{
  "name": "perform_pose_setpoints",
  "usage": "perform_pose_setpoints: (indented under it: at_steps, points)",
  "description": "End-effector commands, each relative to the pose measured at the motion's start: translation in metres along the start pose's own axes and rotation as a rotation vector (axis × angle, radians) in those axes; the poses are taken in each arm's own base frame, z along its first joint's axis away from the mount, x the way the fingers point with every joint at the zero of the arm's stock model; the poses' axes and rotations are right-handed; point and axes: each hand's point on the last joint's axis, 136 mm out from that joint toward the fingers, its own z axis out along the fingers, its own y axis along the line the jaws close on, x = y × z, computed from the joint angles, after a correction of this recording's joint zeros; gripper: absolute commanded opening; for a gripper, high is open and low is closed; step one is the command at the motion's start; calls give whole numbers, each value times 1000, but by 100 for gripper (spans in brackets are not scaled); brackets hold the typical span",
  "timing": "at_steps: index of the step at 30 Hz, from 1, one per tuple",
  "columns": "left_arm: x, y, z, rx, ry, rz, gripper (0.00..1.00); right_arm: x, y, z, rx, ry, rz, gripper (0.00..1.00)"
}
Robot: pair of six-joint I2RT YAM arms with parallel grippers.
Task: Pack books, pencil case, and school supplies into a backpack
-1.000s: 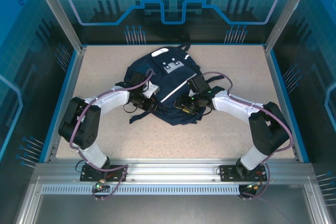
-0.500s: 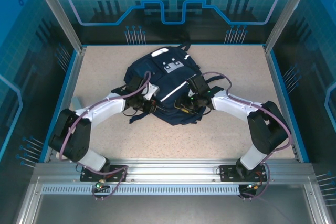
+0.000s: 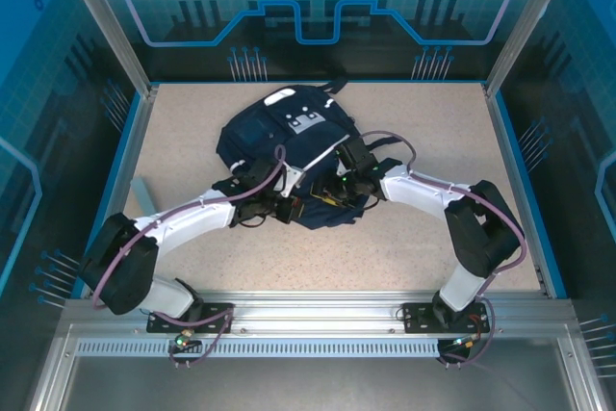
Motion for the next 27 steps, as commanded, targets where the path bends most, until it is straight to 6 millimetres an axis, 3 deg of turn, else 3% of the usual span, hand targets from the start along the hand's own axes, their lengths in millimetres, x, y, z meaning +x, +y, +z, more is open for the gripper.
perform_pose_setpoints:
  at_steps: [1,4,8,12,18,23,27]
  points:
    - [-9,-61,5,261,-26,-23,0,-12,36,0,-111,-57,-61,38]
    - [-24,-62,5,260,-74,-76,4,-11,31,-7,-90,-67,-64,40]
    - [-25,-54,-2,223,-70,-136,44,-12,16,-30,-63,-103,-61,42]
    - [-16,-39,-18,203,-58,-217,61,-11,-4,-55,17,-145,-97,46]
    - [-18,1,-62,134,-179,-401,74,-3,-22,-71,238,-182,-317,53]
    - [-15,45,-85,-19,-234,-571,80,9,-3,-60,240,-145,-487,57]
    - [-13,57,-87,-74,-236,-634,87,23,15,-40,228,-95,-582,58]
